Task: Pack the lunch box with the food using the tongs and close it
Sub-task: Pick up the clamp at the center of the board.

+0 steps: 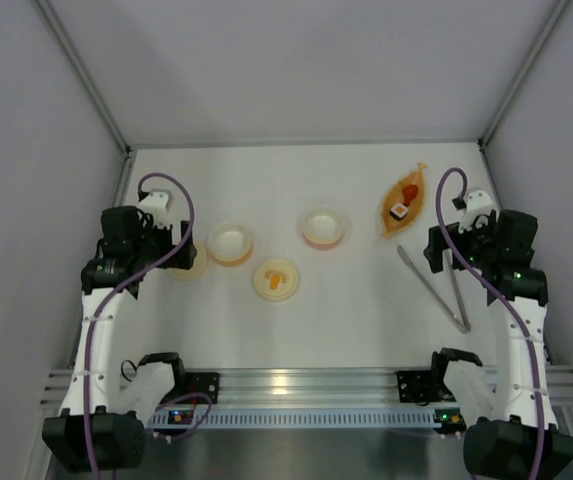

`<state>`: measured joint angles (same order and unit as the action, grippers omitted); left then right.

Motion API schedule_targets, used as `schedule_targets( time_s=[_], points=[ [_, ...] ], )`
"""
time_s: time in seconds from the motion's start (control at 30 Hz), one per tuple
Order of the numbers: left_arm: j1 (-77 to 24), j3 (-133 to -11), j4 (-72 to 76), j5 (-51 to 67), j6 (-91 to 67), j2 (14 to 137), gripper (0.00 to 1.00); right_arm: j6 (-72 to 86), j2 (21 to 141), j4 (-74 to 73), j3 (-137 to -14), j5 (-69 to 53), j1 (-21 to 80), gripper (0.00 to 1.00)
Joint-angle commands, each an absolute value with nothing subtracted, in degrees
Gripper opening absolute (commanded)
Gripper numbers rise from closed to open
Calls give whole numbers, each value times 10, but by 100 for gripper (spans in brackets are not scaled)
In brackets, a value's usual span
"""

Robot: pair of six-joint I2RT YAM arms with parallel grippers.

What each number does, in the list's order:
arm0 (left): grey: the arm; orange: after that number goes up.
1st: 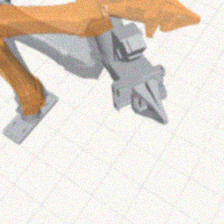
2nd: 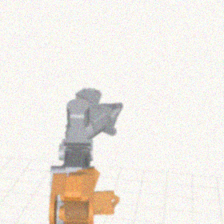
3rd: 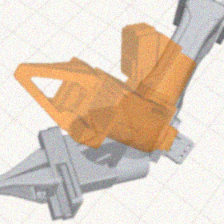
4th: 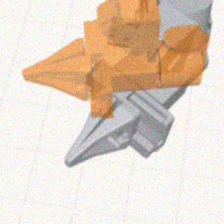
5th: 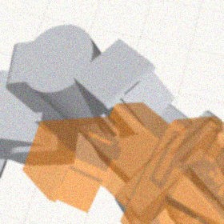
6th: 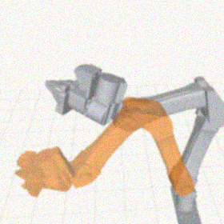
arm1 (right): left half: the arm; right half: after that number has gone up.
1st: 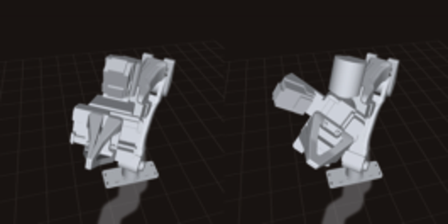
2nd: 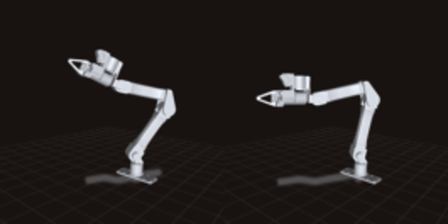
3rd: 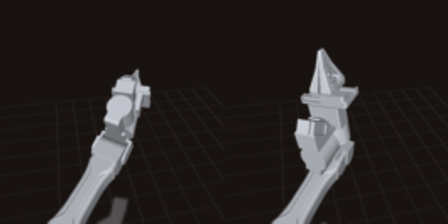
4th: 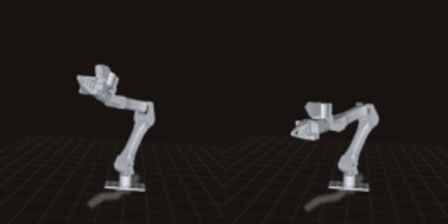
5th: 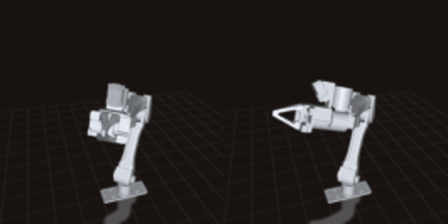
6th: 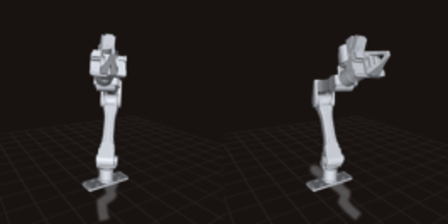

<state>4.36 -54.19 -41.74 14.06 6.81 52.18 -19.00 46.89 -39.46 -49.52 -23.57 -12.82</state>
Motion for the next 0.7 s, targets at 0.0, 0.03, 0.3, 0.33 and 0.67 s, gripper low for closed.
schedule_targets(
  time_s=[0.0, 0.03, 0.3, 0.33, 0.67],
  points=[
    [46, -549, -421, 145, 83, 526, 98, -220, 475, -420, -516, -236, -136, 99],
    [46, -549, -420, 147, 85, 526, 98, -222, 475, -423, -517, -235, -136, 99],
    [45, -557, -441, 163, 103, 539, 98, -254, 518, -458, -539, -219, -136, 99],
    [46, -557, -443, 162, 104, 541, 98, -261, 526, -478, -542, -215, -135, 99],
    [46, -555, -450, 163, 106, 550, 98, -320, 590, -526, -516, -36, -134, 99]
  ],
)
